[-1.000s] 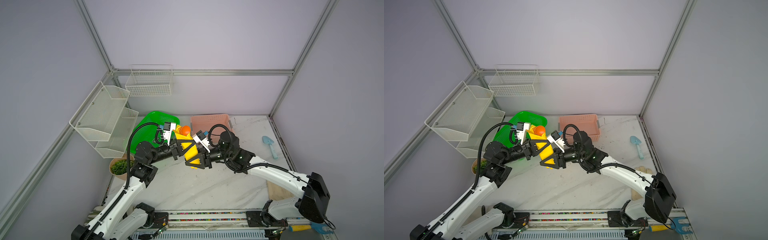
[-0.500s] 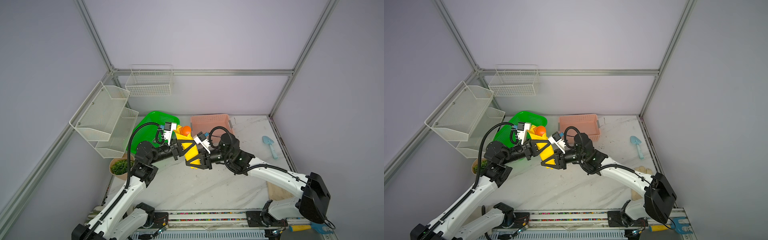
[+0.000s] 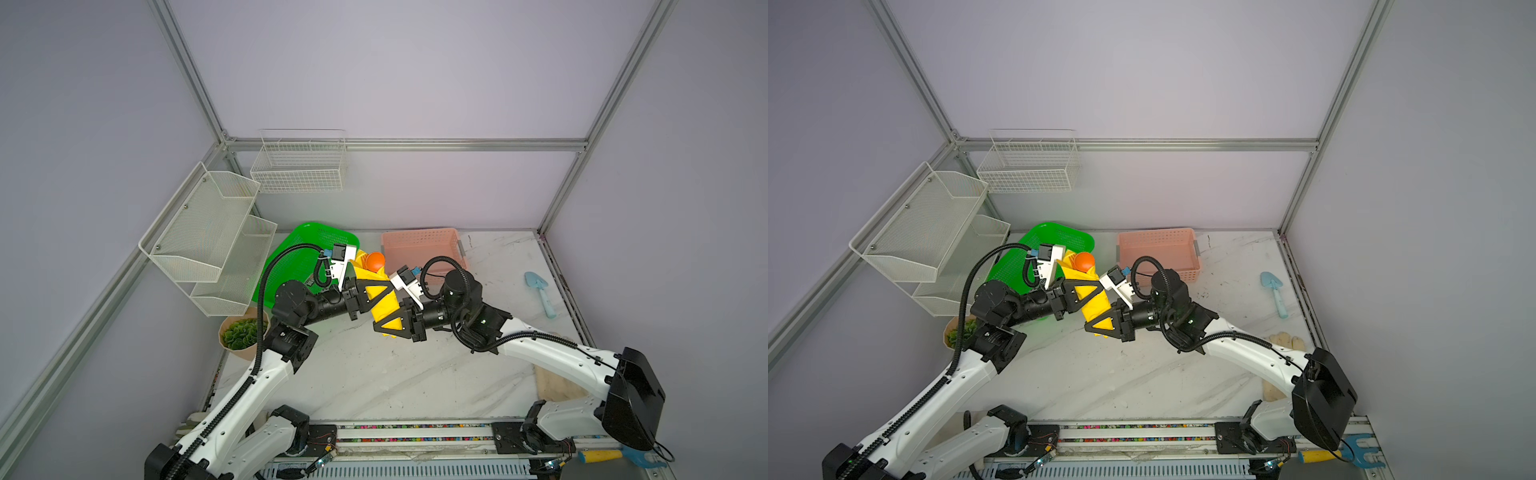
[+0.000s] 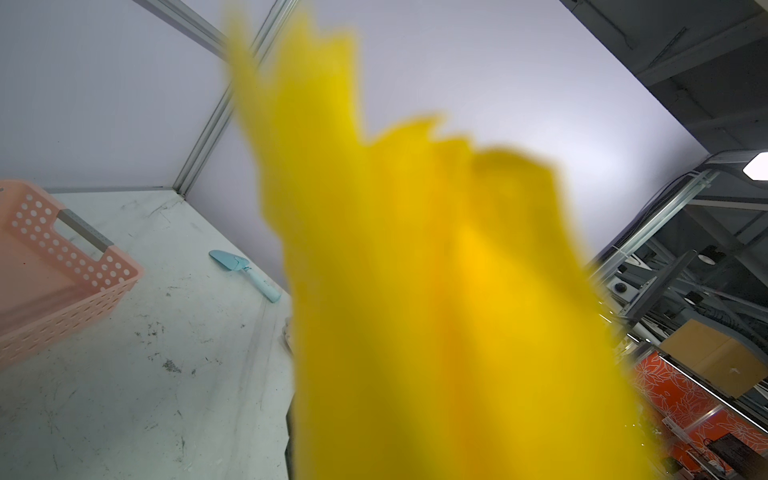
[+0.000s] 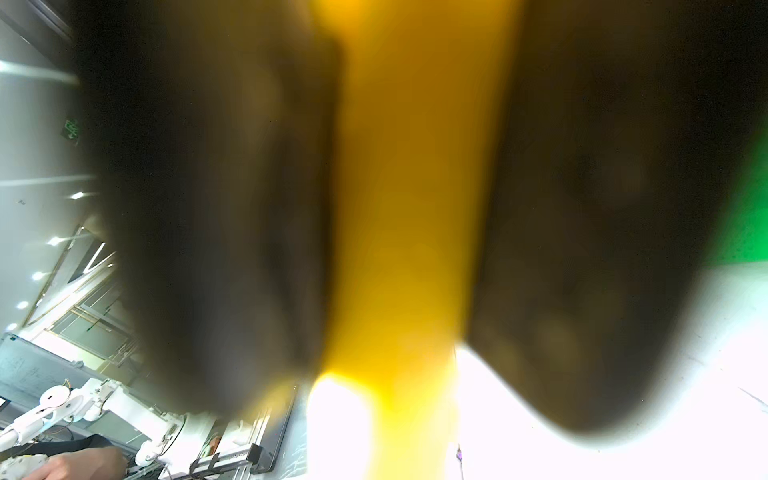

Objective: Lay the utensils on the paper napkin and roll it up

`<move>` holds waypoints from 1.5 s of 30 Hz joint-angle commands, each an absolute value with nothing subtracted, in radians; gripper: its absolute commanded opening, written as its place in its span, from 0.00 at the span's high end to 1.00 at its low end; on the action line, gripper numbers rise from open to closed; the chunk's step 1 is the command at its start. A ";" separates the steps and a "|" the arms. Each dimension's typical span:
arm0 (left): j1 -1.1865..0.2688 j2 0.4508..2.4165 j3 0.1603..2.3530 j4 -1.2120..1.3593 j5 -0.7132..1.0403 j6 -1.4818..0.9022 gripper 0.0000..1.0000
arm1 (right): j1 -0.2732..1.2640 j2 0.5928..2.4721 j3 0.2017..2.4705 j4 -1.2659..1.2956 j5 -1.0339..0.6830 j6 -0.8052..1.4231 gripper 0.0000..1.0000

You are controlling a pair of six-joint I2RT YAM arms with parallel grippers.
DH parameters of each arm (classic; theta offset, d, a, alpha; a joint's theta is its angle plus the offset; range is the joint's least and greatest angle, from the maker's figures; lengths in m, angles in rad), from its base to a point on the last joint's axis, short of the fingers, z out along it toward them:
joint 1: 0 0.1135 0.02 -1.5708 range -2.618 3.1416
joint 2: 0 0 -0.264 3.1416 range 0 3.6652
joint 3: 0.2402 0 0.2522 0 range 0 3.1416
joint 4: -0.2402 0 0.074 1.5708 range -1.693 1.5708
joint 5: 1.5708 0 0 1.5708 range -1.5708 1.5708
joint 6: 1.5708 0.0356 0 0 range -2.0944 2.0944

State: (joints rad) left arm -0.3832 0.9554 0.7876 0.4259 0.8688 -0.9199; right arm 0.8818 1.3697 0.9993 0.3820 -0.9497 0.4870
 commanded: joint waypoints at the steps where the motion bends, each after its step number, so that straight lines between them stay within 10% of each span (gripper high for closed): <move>1: -0.369 0.945 0.903 0.435 0.802 -0.902 0.90 | 0.894 1.313 0.985 0.401 -0.974 0.480 1.00; 6: -0.366 0.930 0.907 0.384 0.776 -0.888 0.62 | 0.894 1.269 1.012 0.352 -0.939 0.452 1.00; 12: -0.364 0.919 0.914 0.360 0.781 -0.887 0.53 | 0.893 1.271 1.039 0.313 -0.930 0.431 1.00; 24: -0.363 0.918 0.898 0.407 0.784 -0.900 0.98 | 0.894 1.299 1.054 0.315 -0.925 0.428 1.00; 37: -0.361 0.936 0.899 0.440 0.788 -0.913 1.00 | 0.894 1.310 1.073 0.274 -0.912 0.401 1.00; 45: -0.362 0.942 0.893 0.466 0.794 -0.930 1.00 | 0.893 1.287 1.084 0.241 -0.880 0.388 0.45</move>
